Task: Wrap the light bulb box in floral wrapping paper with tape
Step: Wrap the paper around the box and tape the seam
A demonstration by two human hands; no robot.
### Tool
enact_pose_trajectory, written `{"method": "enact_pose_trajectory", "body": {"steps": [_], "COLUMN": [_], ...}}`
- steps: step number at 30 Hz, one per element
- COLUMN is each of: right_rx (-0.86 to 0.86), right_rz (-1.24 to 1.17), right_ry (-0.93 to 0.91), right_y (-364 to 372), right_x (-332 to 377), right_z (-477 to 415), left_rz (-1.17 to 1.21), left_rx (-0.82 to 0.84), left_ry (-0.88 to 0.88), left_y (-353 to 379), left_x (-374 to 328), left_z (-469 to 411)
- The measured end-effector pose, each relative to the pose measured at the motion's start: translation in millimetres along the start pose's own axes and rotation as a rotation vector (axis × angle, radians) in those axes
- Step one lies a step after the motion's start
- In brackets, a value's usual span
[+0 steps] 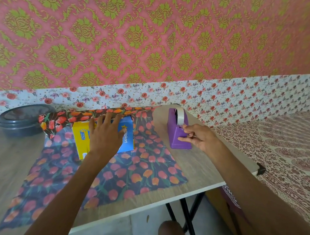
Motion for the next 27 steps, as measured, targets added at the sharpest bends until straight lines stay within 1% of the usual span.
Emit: {"method": "enact_pose_trajectory", "body": {"steps": [7, 16, 20, 24, 27], "right_rx": [0.026, -0.014, -0.036, -0.054, -0.101], "right_rz": [-0.046, 0.039, 0.107, 0.195, 0.272], "right_ry": [-0.023, -0.080, -0.095, -0.147, -0.140], "right_y": [-1, 1, 0, 4, 0], "right_x": [-5, -8, -10, -7, -16], "right_z": [-2, -1, -1, -5, -11], "left_rz": [0.019, 0.007, 0.002, 0.006, 0.025], "left_rx": [-0.011, -0.009, -0.009, -0.016, -0.045], "left_ry": [-0.010, -0.011, -0.010, -0.005, -0.007], "left_y": [0, -1, 0, 2, 4], "left_x": [-1, -1, -1, -1, 0], "left_z": [0, 1, 1, -1, 1]}}
Point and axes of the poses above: each hand's wrist, its own z-axis away from the middle knuckle, its own y-axis out of the palm, x = y × z, the point moved 1 cm from there along -z, towards the middle knuckle, and after that the axes turned 15 degrees about -x, right-handed, at the moved point
